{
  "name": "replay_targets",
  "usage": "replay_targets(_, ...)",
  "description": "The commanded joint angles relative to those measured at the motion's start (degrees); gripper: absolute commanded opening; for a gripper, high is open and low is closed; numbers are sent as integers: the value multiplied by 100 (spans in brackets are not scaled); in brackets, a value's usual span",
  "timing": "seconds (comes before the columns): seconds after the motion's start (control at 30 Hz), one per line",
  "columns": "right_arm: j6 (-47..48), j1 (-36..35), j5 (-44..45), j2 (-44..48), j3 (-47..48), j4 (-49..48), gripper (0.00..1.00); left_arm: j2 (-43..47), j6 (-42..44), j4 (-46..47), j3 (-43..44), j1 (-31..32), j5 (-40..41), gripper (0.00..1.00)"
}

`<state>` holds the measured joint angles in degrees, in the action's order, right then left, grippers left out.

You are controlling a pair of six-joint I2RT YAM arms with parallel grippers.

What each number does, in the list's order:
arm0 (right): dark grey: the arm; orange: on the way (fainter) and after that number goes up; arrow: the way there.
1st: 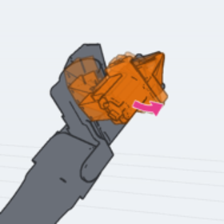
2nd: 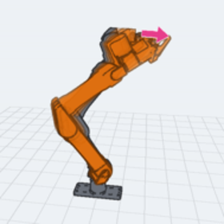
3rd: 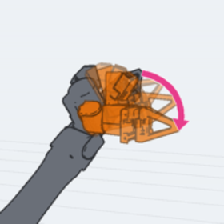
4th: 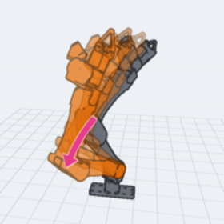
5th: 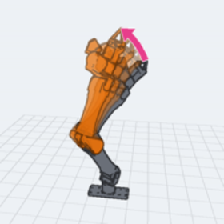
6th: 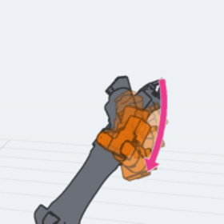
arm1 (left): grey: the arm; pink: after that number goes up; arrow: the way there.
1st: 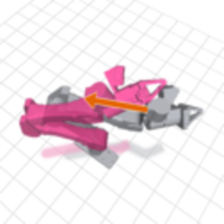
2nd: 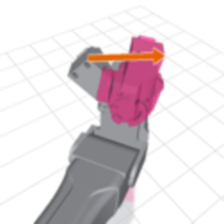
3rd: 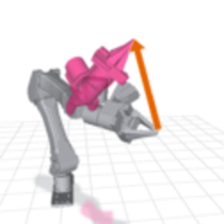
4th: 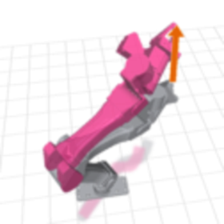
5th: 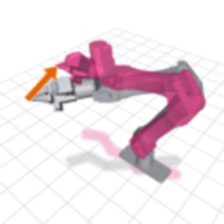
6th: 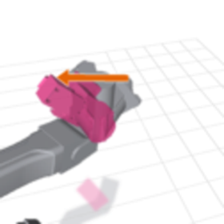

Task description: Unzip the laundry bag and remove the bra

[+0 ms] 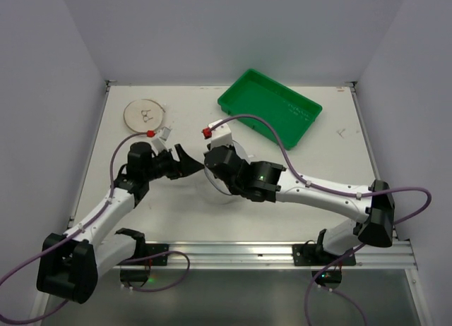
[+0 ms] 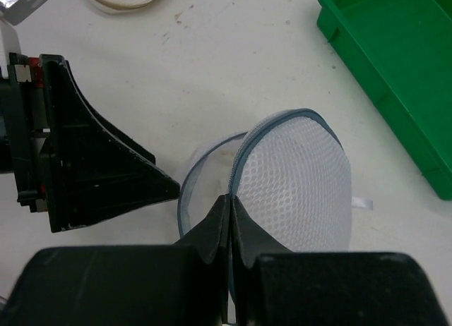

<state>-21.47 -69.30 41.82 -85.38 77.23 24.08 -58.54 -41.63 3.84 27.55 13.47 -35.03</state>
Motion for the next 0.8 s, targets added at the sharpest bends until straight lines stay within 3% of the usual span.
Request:
replay_targets(0.0,-67,30,-130,232,-76,-324,0,27,-74,92,418,225,408,80)
replay_targets(0.13,-67,30,-148,303,-138,-351,0,-209,-74,82,497,445,602,79)
replay_targets(0.33,2,48,-148,505,-261,-377,0,-789,-30,82,716,647,663,63)
replay_targets(0.43,143,65,-113,663,-366,-377,0,-825,-3,91,796,674,708,49)
replay_targets(0.47,170,92,-78,707,-410,-377,0,-825,-3,82,813,674,725,38)
replay_targets(0.57,153,284,-51,970,-638,-316,0,-817,-21,73,848,674,769,21)
replay_targets(0.77,74,890,272,1989,-1623,-98,0,-790,-21,21,831,674,752,0)
